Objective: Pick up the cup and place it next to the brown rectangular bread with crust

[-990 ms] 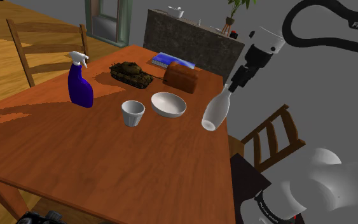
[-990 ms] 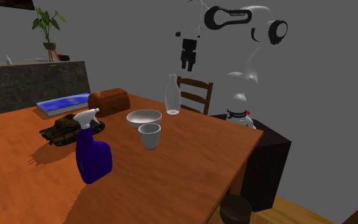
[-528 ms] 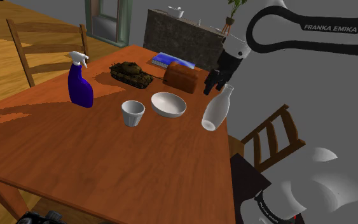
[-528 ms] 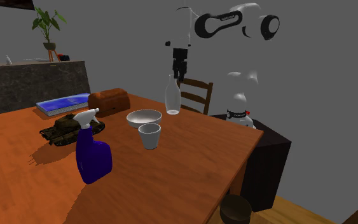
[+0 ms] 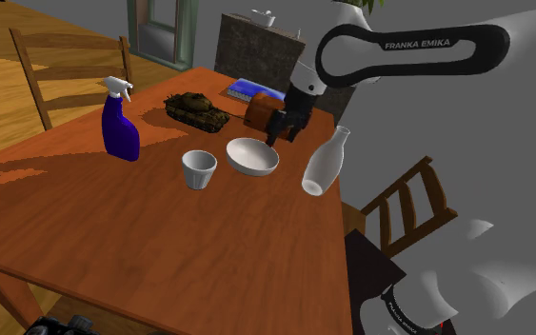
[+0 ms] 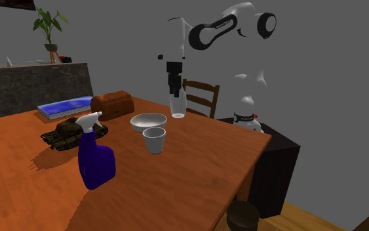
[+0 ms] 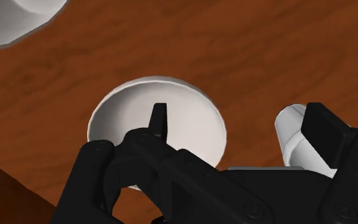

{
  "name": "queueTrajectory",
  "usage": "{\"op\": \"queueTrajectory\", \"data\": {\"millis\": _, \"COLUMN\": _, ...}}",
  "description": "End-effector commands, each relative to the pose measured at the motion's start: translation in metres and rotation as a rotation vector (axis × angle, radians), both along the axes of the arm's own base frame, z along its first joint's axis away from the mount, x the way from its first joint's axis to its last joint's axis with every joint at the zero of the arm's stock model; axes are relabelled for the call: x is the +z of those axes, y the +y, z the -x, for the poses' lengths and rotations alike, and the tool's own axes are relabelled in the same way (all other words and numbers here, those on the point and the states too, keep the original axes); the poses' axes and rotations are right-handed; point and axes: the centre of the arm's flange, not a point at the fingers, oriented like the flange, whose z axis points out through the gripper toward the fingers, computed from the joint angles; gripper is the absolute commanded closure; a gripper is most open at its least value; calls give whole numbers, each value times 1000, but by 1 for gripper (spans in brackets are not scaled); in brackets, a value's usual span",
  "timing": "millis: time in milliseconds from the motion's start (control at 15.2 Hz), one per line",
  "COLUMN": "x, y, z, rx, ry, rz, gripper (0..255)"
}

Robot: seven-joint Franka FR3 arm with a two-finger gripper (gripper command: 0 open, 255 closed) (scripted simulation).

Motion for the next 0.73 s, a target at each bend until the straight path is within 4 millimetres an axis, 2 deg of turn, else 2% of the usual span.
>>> {"op": "queueTrajectory", "data": {"millis": 0, "x": -14, "y": 14, "z": -19, "rx": -3, "ry": 6, "rz": -14, "gripper": 0}}
{"op": "queueTrajectory", "data": {"millis": 660, "x": -76, "y": 86, "z": -107, "rx": -15, "ry": 37, "rz": -82, "gripper": 0}}
